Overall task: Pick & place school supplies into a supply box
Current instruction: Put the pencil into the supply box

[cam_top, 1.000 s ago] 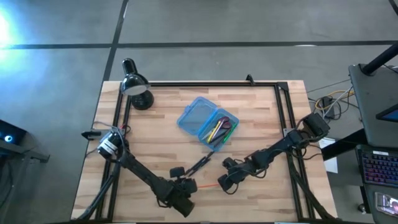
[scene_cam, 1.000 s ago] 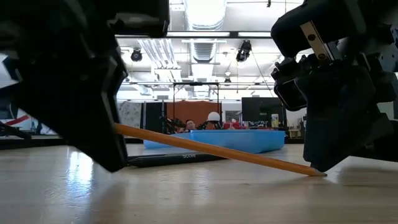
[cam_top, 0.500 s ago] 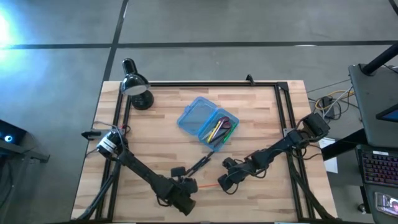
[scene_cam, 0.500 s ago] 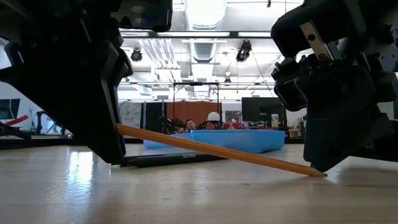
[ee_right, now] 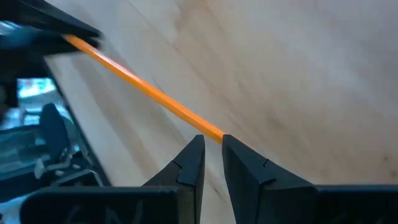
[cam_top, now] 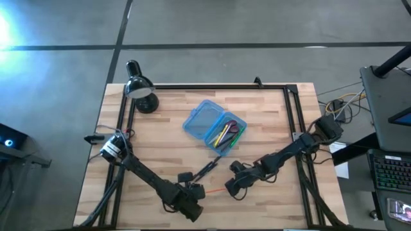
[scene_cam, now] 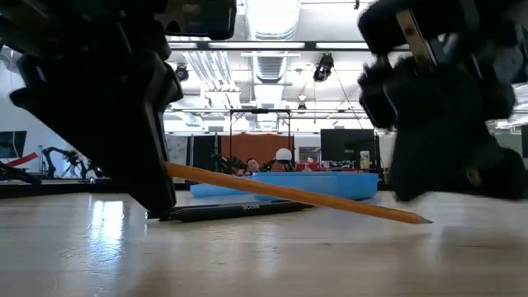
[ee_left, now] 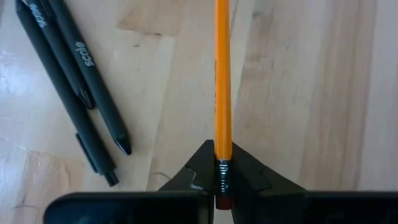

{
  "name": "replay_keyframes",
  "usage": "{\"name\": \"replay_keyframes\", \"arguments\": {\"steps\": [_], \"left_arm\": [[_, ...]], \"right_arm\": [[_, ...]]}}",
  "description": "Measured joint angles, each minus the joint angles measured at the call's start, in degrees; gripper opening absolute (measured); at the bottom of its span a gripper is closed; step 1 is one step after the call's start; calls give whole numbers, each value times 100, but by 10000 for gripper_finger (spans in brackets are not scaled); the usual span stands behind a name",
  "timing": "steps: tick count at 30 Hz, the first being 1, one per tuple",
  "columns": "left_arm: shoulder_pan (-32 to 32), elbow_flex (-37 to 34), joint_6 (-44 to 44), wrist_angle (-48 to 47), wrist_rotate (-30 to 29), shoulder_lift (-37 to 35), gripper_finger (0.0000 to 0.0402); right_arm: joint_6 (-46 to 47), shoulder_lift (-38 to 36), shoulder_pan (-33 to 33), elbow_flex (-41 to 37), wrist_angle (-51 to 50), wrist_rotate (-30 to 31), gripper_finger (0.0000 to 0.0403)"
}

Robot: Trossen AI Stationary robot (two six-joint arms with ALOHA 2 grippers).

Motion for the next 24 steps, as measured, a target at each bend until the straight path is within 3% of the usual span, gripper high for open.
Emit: {"name": "replay_keyframes", "arguments": {"steps": [8,13,17,24], "left_arm": [[-3,-1,-188,-119,-57,0,6],[20,202,-777,-279,-466,-13,5],[184,415,-1783,-311,-917,-83,5],[1041,592,-2694,-313,-1124,-96,5]], "right_arm": [[-511,-1051,6,7,-818,748,50],[-690,-2349,227,11,-1994,2380,50],[-507,-3422,453,24,-3079,3588,50],[-187,-4333,453,17,-4373,3754,50]]}}
